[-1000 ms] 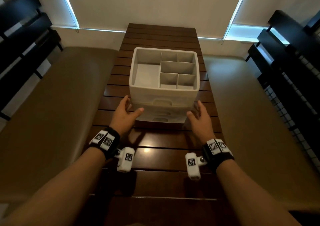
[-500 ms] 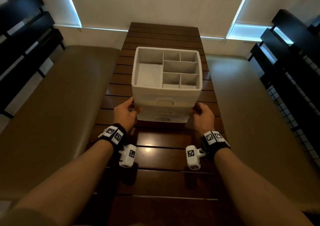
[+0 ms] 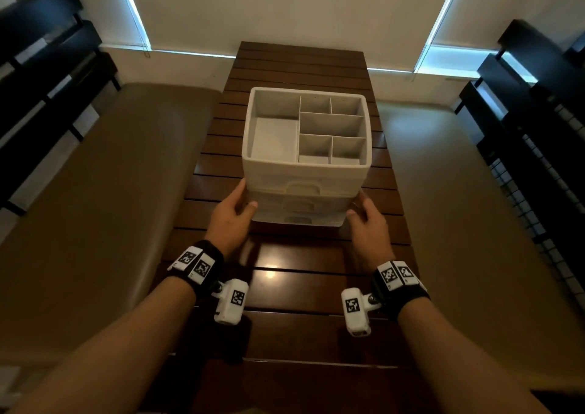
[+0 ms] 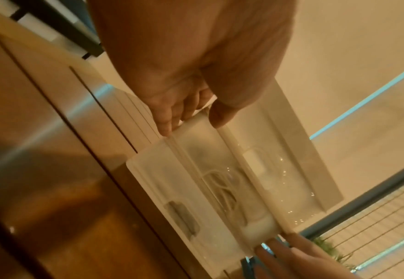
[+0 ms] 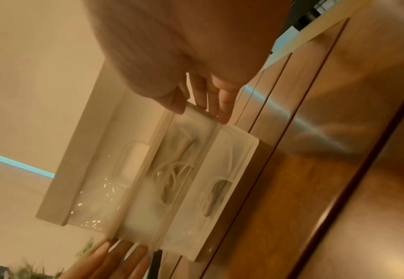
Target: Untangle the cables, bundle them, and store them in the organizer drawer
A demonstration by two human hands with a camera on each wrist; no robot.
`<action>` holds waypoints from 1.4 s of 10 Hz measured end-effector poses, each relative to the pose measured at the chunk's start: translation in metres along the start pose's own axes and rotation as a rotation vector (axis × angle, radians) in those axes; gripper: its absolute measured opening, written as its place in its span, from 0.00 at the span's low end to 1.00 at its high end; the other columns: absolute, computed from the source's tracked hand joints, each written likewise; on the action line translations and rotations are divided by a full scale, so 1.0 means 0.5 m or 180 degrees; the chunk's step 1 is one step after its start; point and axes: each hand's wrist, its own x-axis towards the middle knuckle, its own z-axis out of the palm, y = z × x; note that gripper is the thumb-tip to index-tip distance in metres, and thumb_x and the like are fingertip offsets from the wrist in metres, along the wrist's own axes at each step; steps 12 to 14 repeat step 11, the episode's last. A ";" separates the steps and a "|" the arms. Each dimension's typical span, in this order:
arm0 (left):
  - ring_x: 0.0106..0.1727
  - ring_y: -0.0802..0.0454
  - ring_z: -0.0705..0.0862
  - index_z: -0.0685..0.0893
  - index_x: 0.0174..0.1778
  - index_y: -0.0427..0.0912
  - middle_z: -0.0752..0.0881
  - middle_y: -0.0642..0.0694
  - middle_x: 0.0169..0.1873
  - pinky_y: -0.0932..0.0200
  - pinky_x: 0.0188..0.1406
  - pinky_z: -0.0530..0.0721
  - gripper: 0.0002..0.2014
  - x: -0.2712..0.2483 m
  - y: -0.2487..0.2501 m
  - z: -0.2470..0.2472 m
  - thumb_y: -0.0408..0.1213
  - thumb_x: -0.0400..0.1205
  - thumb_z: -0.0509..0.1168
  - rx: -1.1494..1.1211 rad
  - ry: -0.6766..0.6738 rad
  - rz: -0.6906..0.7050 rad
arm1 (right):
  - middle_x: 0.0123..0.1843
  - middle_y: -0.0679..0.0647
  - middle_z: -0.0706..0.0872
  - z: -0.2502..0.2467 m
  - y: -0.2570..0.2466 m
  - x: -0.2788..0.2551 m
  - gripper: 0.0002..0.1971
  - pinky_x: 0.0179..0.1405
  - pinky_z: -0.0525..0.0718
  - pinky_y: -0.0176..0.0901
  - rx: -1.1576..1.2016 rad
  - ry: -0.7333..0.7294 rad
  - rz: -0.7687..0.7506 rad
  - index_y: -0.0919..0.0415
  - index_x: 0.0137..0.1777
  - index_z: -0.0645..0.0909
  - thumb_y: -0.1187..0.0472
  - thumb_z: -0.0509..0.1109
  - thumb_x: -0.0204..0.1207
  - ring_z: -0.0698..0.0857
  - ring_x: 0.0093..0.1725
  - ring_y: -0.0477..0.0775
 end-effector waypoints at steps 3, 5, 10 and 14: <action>0.67 0.60 0.88 0.83 0.70 0.59 0.92 0.60 0.61 0.56 0.71 0.82 0.19 0.045 0.055 0.042 0.55 0.95 0.49 -0.1421 -0.0001 -0.0490 | 0.85 0.44 0.75 0.022 -0.008 0.037 0.37 0.66 0.87 0.40 0.0213 -0.0175 0.0113 0.41 0.90 0.61 0.70 0.60 0.85 0.84 0.67 0.35; 0.67 0.57 0.88 0.86 0.65 0.60 0.92 0.57 0.62 0.51 0.76 0.79 0.21 0.127 0.070 0.041 0.61 0.93 0.49 -0.1365 0.0011 -0.0634 | 0.76 0.45 0.78 0.028 -0.056 0.115 0.35 0.61 0.80 0.39 0.0156 -0.0167 0.0072 0.54 0.91 0.62 0.77 0.59 0.86 0.81 0.65 0.58; 0.65 0.53 0.90 0.92 0.57 0.55 0.94 0.53 0.60 0.44 0.79 0.80 0.24 0.227 0.078 0.036 0.67 0.76 0.67 -0.1578 0.0113 -0.0824 | 0.77 0.50 0.82 0.041 -0.051 0.216 0.36 0.49 0.89 0.32 0.0163 -0.0110 0.0205 0.52 0.90 0.66 0.76 0.60 0.83 0.89 0.60 0.49; 0.63 0.61 0.88 0.85 0.69 0.56 0.90 0.57 0.65 0.50 0.75 0.80 0.16 0.199 0.078 0.028 0.56 0.91 0.60 -0.1621 0.0187 -0.0829 | 0.75 0.51 0.84 0.035 -0.047 0.213 0.31 0.65 0.90 0.58 0.0044 0.0052 0.0326 0.53 0.87 0.72 0.71 0.62 0.84 0.88 0.66 0.64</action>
